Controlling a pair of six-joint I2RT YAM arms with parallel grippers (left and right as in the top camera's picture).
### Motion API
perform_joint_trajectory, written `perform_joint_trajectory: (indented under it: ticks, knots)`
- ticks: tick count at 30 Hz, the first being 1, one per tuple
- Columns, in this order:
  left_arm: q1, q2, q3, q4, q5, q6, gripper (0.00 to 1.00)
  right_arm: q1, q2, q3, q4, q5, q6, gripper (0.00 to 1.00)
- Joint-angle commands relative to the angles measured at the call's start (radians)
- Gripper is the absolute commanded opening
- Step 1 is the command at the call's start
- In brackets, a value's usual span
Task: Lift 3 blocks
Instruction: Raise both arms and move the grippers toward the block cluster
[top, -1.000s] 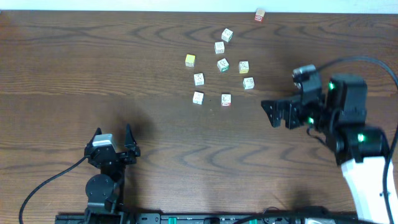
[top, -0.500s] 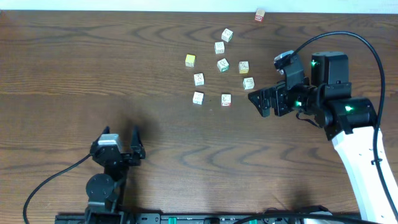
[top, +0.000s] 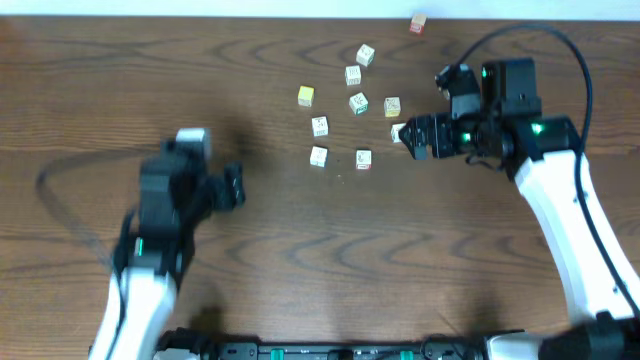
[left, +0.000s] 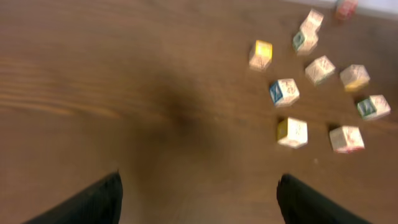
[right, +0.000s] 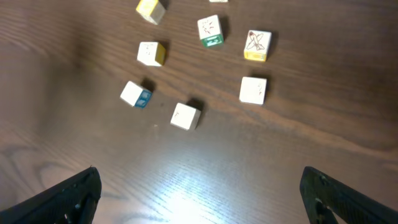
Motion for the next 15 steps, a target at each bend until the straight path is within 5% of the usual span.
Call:
perform_joint_trajectory:
  ticks: [1,5,15]
  knots:
    - [0.005,0.232,0.189,-0.082,0.148,0.002,0.8,0.008,0.102,0.119,-0.035,0.068,0.008,0.99]
    - [0.005,0.361,0.249,-0.073,0.282,0.003,0.8,0.02,0.239,0.241,-0.087,0.164,-0.018,0.99]
    - [0.005,0.433,0.249,-0.034,0.24,0.021,0.8,0.049,0.541,0.486,-0.127,0.215,-0.031,0.99]
